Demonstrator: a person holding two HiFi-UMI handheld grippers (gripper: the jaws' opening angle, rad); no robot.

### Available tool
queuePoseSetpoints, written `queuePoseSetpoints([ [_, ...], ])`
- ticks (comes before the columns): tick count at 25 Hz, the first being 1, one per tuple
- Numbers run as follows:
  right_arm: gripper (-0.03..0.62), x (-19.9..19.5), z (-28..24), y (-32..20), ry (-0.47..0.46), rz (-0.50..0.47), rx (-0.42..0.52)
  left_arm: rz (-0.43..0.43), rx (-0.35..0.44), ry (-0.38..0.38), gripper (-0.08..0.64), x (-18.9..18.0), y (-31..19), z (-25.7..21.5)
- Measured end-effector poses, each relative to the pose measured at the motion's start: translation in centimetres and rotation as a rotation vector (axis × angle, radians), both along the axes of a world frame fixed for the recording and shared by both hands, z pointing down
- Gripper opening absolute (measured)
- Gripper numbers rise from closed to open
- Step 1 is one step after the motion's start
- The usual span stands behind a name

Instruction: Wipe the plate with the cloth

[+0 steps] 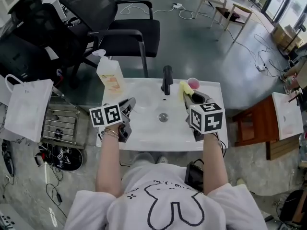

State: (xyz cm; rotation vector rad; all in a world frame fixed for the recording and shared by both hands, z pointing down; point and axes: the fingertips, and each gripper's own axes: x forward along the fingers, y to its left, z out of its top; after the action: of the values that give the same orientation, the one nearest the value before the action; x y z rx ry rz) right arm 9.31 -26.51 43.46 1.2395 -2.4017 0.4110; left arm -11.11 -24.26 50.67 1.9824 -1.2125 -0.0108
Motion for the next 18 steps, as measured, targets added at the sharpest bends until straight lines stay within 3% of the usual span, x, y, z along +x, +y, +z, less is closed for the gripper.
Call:
queuePoseSetpoints([
  [11,0.051,-3.7,-12.2,-1.0,0.006,-0.011,0.262,0.057,0.233,0.032,0.018,-1.2,-2.0,-11.6],
  [18,0.051,-6.8,-17.1,-0.9,-0.004,-0.030,0.357,0.079,0.358,0.040,0.017,-1.5,-2.3,-16.8],
])
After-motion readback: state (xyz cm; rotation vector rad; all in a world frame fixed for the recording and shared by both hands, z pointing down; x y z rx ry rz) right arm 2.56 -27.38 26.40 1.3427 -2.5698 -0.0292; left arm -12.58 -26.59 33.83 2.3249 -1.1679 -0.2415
